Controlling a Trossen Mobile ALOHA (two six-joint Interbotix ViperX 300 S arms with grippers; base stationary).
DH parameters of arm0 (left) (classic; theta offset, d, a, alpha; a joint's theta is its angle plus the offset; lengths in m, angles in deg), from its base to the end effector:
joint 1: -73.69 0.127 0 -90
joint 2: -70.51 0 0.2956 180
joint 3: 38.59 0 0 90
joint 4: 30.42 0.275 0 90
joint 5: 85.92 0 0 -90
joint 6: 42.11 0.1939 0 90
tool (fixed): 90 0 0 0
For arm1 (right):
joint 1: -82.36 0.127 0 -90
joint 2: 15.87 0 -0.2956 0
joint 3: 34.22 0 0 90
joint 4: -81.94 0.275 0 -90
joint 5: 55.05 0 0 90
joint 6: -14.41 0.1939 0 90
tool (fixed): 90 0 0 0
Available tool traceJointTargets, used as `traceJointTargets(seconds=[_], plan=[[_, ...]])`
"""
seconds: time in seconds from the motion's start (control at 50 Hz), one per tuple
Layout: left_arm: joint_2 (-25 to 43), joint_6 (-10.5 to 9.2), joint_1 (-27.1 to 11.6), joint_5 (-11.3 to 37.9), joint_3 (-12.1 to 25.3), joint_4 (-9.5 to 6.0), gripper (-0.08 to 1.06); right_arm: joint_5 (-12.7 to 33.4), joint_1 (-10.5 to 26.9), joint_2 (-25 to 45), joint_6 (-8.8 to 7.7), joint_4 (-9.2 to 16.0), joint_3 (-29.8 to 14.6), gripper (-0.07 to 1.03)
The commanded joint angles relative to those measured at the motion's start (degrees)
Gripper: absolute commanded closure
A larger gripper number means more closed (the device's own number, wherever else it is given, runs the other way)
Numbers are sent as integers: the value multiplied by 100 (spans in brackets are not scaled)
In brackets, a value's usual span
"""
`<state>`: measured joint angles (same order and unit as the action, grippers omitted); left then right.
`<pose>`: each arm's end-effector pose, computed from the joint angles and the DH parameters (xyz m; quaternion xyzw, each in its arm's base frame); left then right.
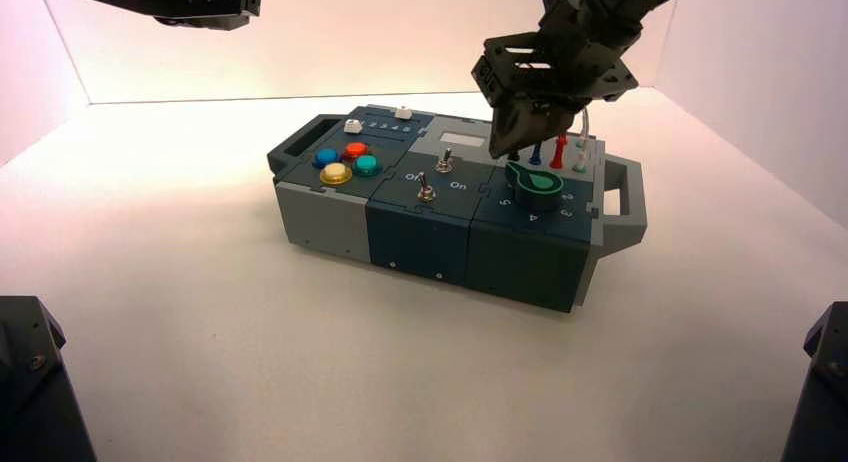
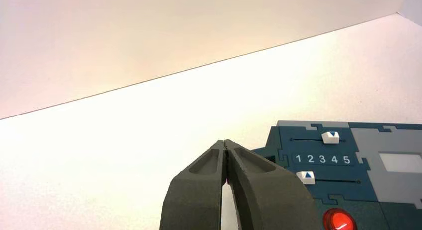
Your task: Turn the knob to position 2.
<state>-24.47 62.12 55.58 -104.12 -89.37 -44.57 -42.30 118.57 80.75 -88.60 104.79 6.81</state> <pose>0.3245 -0.0906 0.1332 0.0538 0.2375 -0.1175 0.9628 0.2464 0.2010 0.0511 -0.0671 0.5005 0.2652 0.8214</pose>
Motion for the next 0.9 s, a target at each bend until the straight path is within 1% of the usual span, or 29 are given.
traceJointTargets(seconds=[0.02,0.2,0.6,0.9], plan=[[-79,-18,9,-62,44,0,101,-35,-132,-62,-18,-26,-141,98],[-79,-18,9,-62,44,0,101,79,-237,-70,-18,-26,-123,98],[-79,-18,9,-53,44,0,101,255,-220,-70,-9,-44,-149,98],[-79,-18,9,-62,44,0,101,431,-202,-53,-18,-26,-44,98]])
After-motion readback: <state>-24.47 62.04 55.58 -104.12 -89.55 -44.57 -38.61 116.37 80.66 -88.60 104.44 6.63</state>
